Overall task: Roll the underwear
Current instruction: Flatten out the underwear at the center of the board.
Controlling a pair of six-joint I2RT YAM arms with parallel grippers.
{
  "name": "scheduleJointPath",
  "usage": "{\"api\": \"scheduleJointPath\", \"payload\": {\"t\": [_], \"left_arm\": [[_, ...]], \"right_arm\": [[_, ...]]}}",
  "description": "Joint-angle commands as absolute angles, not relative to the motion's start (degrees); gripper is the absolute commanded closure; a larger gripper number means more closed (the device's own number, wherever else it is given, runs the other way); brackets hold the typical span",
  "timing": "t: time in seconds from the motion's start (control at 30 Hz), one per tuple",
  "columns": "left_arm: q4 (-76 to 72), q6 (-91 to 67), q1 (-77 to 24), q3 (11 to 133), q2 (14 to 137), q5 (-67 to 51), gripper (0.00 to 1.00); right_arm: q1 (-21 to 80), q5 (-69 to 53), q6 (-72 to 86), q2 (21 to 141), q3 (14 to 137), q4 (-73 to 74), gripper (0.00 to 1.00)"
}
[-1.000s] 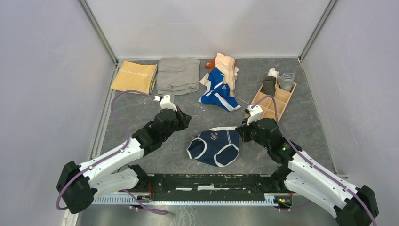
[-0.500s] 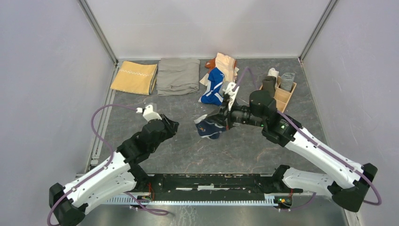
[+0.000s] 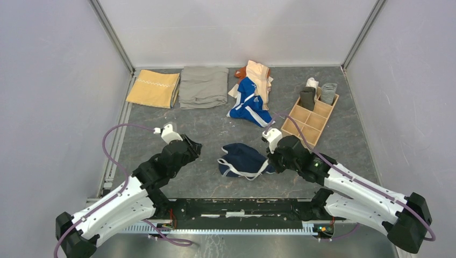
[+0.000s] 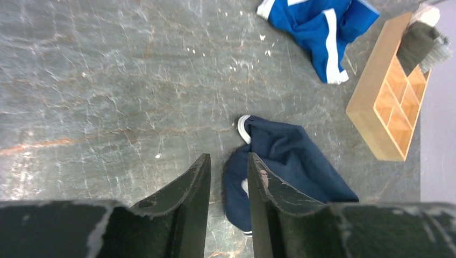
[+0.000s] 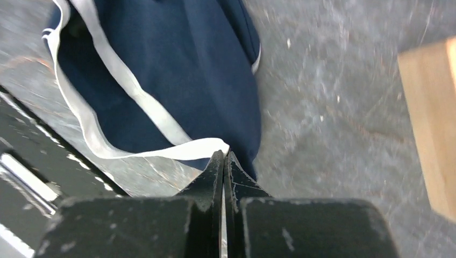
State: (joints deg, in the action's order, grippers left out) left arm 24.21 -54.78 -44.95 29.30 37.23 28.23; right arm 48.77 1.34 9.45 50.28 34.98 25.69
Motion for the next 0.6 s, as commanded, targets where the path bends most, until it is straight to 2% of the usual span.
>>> {"api": "scheduleJointPath", "payload": {"t": [0.0,0.23,0.43,0.57], "left_arm": [[17.8,-51.8,-44.7,27.2,39.6,21.9,0.59],[8.7,-49.0,-44.7,23.6,43.0,10.9,0.40],[0.3,-45.2,-45.2,23.1,47.7,1.5,0.40],[-4.2,-42.5,-46.3,21.4,52.2,0.3,0.41]], "right_arm": [[48.7,9.4,12.0,50.3,33.4,25.9,1.00],[48.6,11.3,12.1,50.7,32.3,25.5,1.00],[48.6,9.8,12.5,50.9,31.3,24.0,1.00],[48.6,9.1,12.7,50.7,30.8,23.5,1.00]]}}
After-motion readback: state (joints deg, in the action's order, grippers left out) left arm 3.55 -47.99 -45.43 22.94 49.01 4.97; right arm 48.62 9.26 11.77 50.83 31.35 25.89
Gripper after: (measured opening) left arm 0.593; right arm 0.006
